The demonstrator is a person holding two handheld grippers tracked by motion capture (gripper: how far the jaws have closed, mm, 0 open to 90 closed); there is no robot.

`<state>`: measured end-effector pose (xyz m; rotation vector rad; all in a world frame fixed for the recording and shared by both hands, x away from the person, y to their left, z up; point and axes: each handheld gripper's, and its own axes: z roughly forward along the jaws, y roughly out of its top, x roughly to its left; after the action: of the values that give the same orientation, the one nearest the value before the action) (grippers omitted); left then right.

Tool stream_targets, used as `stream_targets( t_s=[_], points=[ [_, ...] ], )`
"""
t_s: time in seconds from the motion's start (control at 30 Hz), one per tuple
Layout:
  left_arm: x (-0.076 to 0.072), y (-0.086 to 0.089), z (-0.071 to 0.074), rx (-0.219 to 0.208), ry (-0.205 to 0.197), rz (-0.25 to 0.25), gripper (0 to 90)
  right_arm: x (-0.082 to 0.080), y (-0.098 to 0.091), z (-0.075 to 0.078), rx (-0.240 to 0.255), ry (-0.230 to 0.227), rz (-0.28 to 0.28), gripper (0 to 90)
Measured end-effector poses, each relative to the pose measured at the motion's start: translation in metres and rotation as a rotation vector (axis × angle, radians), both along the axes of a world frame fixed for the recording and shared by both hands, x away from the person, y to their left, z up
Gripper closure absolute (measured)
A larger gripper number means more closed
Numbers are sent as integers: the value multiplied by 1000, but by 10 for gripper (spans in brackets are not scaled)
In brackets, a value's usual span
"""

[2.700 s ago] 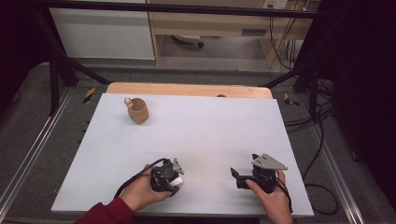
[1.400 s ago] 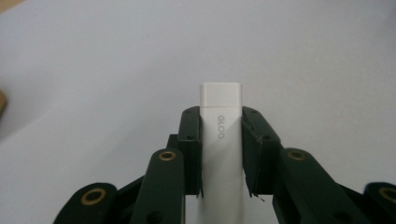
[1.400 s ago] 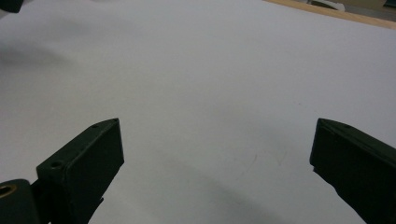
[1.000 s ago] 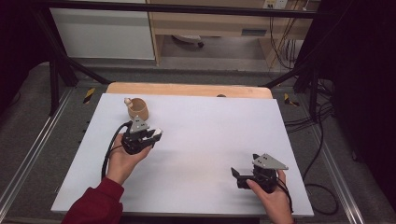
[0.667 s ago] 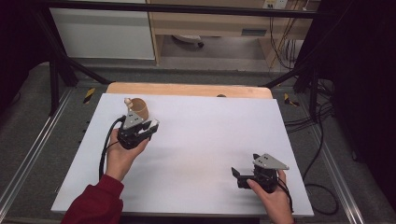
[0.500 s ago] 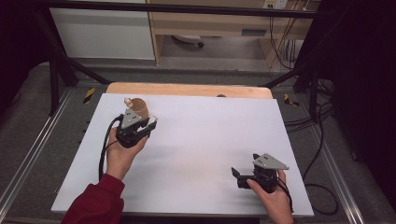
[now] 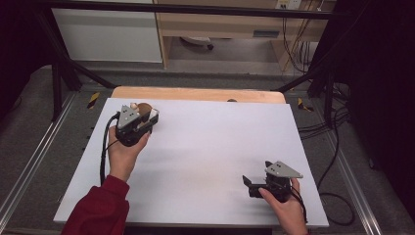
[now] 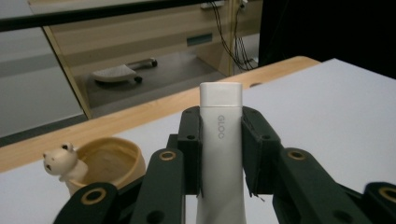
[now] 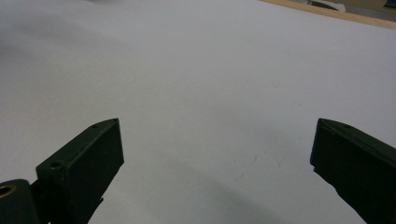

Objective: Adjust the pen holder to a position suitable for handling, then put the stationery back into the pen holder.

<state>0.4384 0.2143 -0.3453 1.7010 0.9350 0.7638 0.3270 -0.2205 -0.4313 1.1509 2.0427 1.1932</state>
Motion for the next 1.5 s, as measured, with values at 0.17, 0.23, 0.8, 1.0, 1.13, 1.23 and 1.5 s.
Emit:
stream_targets(
  t_s=[0.17,0.23,0.8,1.0,1.13,1.23,1.5],
  points=[
    [10,4,4,-14,-22,11,712,0,-1,1,3,-7,-2,30],
    [14,7,4,-24,-36,20,712,0,-1,1,8,-7,-5,29],
    [40,27,5,-85,-88,71,712,-2,-4,3,21,-25,-5,21],
    [45,30,2,-104,-89,85,712,-2,-4,3,23,-26,-6,22],
    [46,31,2,-113,-99,91,712,-1,-5,3,22,-20,-9,26],
    [46,32,3,-123,-110,100,712,-2,-5,3,27,-20,-9,29],
    [51,34,1,-128,-127,116,712,-3,-6,3,27,-47,-8,35]
  ],
)
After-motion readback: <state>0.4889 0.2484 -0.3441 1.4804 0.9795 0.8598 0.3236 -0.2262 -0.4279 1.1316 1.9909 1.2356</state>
